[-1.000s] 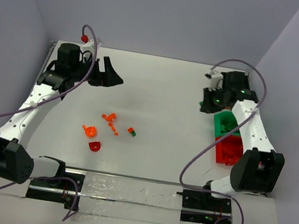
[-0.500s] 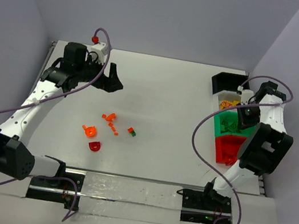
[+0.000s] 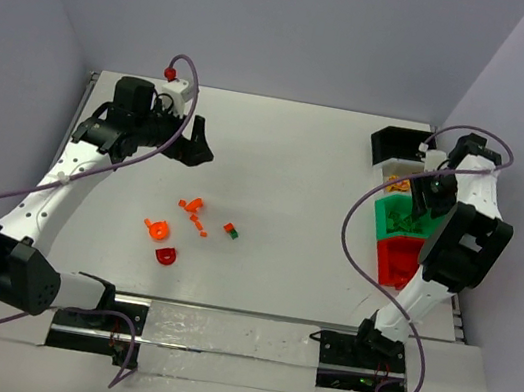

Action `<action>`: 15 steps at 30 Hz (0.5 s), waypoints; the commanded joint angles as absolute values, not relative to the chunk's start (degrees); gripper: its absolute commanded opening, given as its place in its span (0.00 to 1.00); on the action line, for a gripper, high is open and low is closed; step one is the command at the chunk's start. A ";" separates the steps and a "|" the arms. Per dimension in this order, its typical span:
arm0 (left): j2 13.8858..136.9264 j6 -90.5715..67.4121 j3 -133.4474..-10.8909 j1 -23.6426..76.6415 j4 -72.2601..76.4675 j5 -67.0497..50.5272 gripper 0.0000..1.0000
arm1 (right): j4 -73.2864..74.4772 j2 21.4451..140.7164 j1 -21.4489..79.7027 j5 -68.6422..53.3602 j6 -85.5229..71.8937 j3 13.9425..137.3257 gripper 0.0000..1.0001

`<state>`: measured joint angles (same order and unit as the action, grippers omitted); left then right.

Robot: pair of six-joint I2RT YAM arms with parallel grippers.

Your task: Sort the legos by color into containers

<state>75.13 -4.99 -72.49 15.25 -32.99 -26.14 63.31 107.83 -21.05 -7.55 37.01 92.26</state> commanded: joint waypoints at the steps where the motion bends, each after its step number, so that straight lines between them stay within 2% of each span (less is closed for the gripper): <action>1: 74.28 -4.24 -73.70 15.47 -32.97 -24.81 0.99 | 66.33 103.18 -18.44 -11.45 35.47 96.76 0.62; 3: 73.86 -5.48 -73.37 15.43 -32.43 -24.10 0.99 | 66.27 100.11 -16.06 -13.50 34.35 96.82 0.62; 6: 72.42 -7.30 -72.06 15.20 -31.19 -21.54 0.99 | 61.10 94.54 -4.34 -16.16 29.05 90.91 0.62; 7: 72.40 -7.74 -71.80 15.02 -30.94 -21.54 0.99 | 60.95 93.23 -4.04 -16.20 27.54 90.76 0.62; 9: 71.62 -9.17 -71.43 13.09 -30.65 -22.17 0.99 | 54.88 91.68 8.68 -18.05 22.81 85.42 0.64; 15: 71.73 -10.38 -72.84 6.02 -33.74 -26.01 0.99 | 41.42 96.59 32.15 -18.80 11.77 79.91 0.63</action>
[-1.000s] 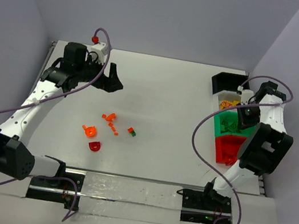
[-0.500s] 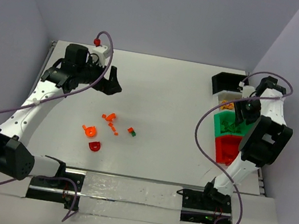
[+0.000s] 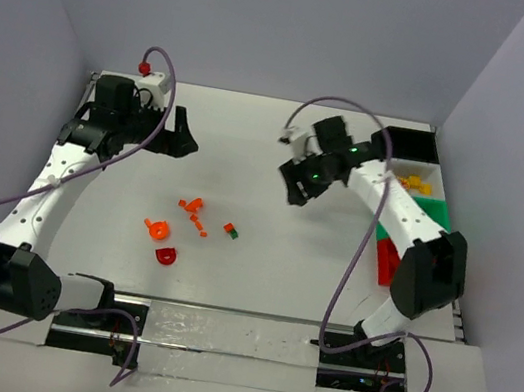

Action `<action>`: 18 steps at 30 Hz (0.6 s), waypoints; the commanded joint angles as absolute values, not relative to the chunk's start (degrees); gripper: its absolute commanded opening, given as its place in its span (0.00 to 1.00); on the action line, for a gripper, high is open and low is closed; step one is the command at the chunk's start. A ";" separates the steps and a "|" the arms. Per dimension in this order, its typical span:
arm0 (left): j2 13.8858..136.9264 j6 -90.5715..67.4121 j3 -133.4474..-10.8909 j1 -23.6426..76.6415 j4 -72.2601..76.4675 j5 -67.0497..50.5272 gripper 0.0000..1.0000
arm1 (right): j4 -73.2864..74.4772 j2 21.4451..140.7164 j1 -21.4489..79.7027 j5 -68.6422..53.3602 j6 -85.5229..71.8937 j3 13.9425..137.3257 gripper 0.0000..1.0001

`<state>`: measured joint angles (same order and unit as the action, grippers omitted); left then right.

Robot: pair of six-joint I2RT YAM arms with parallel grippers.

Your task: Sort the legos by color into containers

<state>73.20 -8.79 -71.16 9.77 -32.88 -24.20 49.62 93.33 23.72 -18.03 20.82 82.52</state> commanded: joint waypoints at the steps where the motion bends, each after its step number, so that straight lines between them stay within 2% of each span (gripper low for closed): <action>1: 71.60 -10.27 -73.05 5.62 -34.25 -26.05 0.99 | 40.39 97.89 34.51 -18.48 10.97 80.20 0.63; 9: 69.95 -10.03 -72.05 3.78 -34.88 -26.10 0.99 | 35.90 104.72 44.78 -18.88 6.53 80.50 0.61; 18: 70.66 -9.93 -72.13 3.69 -34.89 -25.98 0.99 | 29.45 108.81 47.94 -15.72 2.43 77.22 0.55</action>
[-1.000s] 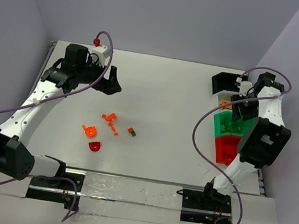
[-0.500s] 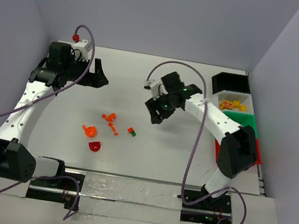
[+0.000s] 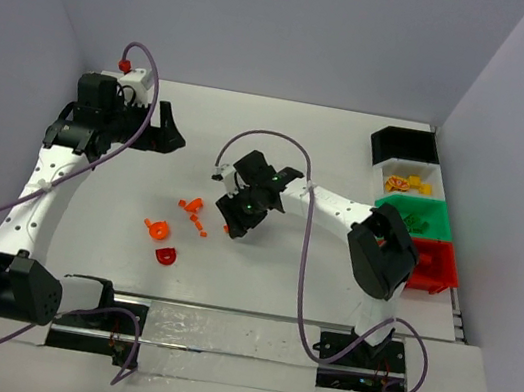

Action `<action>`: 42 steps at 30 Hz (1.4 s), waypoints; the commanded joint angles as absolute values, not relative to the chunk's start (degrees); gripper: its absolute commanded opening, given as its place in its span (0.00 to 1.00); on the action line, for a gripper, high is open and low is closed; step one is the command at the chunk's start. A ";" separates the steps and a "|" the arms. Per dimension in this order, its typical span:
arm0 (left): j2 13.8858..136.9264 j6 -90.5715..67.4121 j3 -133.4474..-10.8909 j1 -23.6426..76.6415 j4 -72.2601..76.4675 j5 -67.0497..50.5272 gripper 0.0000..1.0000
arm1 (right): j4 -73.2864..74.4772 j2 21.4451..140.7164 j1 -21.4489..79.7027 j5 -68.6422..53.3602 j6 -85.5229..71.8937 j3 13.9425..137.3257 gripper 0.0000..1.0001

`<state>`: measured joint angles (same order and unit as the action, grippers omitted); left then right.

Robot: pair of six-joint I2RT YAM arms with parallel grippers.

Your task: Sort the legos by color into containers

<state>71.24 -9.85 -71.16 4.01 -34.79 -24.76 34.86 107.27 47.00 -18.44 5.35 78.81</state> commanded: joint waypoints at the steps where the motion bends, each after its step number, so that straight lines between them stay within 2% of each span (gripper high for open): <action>1: 70.66 -9.93 -72.07 3.69 -34.87 -25.91 0.99 | 28.52 109.04 48.20 -15.00 2.12 76.74 0.54; 17: 70.05 -10.11 -70.32 3.69 -33.81 -25.72 0.99 | 25.53 114.20 48.69 -12.37 0.09 76.70 0.52; 20: 69.93 -10.31 -69.62 3.69 -33.53 -25.78 0.99 | 24.75 113.95 48.62 -11.92 0.09 76.20 0.44; 27: 69.52 -10.63 -68.47 3.69 -33.22 -26.18 0.97 | 22.40 109.76 48.68 -12.35 1.88 72.37 0.14; 29: 69.52 -10.47 -67.97 3.69 -33.55 -26.76 0.93 | 21.53 107.10 48.62 -14.21 3.59 70.70 0.10; 31: 69.54 -10.14 -67.48 3.69 -34.04 -27.60 0.90 | 20.23 102.49 48.46 -15.30 5.02 68.09 0.01; 37: 68.87 -10.09 -62.54 4.51 -33.45 -34.73 0.71 | 21.36 94.16 47.06 -20.40 4.42 68.98 0.00; 41: 67.78 -8.61 -59.87 7.14 -32.07 -41.20 0.58 | 23.37 93.52 46.99 -24.12 0.69 73.20 0.00; 42: 66.61 -9.16 -58.70 7.53 -30.24 -42.71 0.58 | 23.65 93.86 46.88 -24.91 -0.59 74.09 0.00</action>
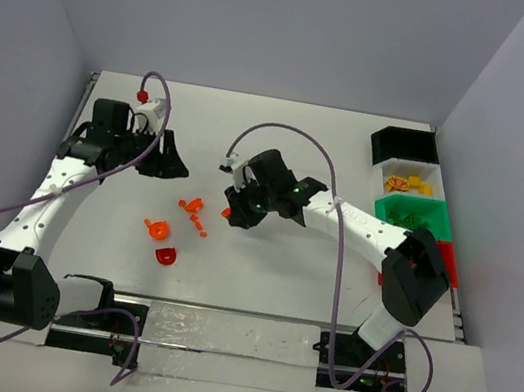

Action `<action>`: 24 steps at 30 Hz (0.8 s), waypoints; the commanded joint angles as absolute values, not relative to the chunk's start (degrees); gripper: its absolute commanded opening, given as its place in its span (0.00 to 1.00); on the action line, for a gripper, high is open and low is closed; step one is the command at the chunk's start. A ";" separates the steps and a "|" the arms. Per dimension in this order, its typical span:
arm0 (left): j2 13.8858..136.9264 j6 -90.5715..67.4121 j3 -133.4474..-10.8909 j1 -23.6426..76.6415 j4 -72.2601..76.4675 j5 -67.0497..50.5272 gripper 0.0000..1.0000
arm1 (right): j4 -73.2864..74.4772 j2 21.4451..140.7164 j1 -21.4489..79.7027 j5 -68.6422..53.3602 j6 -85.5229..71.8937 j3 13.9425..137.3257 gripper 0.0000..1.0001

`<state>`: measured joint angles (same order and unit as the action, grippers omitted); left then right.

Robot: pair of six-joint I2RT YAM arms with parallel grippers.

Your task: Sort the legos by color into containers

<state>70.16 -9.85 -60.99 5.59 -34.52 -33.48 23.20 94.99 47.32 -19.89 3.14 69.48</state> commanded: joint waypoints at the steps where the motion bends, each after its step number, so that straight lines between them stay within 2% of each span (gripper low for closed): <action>1: 65.41 -9.31 -57.68 7.64 -28.35 -43.33 0.58 | 23.79 94.14 46.72 -25.13 -2.08 74.72 0.00; 5: 59.79 -11.86 -54.29 11.30 -20.52 -40.59 0.59 | 25.01 95.81 46.61 -26.50 -7.38 77.66 0.00; 12: 57.71 -10.05 -53.90 19.78 -19.57 -34.17 0.61 | 24.72 96.47 45.76 -32.03 -12.38 79.92 0.00; 24: 59.43 -9.25 -54.29 22.81 -20.37 -30.43 0.59 | 21.10 94.24 44.94 -37.04 -14.61 78.25 0.00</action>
